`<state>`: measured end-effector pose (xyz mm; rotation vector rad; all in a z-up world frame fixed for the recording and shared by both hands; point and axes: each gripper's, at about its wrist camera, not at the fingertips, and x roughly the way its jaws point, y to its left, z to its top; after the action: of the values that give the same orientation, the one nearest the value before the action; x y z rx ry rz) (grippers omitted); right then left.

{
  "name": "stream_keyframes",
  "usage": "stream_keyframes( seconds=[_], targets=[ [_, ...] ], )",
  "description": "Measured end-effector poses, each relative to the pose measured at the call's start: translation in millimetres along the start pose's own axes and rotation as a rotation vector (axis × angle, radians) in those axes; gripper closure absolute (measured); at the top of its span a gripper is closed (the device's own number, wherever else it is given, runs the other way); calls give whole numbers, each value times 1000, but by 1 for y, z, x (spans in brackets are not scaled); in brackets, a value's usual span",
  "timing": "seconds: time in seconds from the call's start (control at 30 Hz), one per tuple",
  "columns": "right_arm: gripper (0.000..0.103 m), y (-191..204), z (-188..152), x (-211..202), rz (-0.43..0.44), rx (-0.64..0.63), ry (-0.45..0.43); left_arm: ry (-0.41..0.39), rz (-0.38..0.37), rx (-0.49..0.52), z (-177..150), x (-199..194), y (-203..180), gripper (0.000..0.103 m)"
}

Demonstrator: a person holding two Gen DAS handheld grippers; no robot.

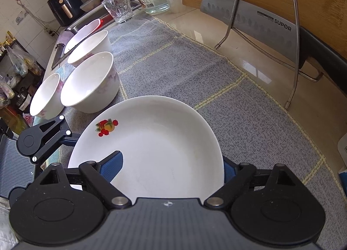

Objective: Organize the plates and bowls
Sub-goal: 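Lift the plate with the right gripper and carry it toward the plate stack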

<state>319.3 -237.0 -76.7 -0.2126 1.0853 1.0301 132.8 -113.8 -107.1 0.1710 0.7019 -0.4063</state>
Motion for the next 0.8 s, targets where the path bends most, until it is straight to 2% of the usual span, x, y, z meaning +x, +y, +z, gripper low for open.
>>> stream_keyframes(
  seconds=[0.47, 0.8],
  targets=[
    [9, 5, -2, -5, 4, 35, -21, 20, 18, 17, 3, -3, -3, 0],
    [9, 22, -6, -17, 13, 34, -30, 35, -7, 22, 7, -28, -4, 1]
  ],
)
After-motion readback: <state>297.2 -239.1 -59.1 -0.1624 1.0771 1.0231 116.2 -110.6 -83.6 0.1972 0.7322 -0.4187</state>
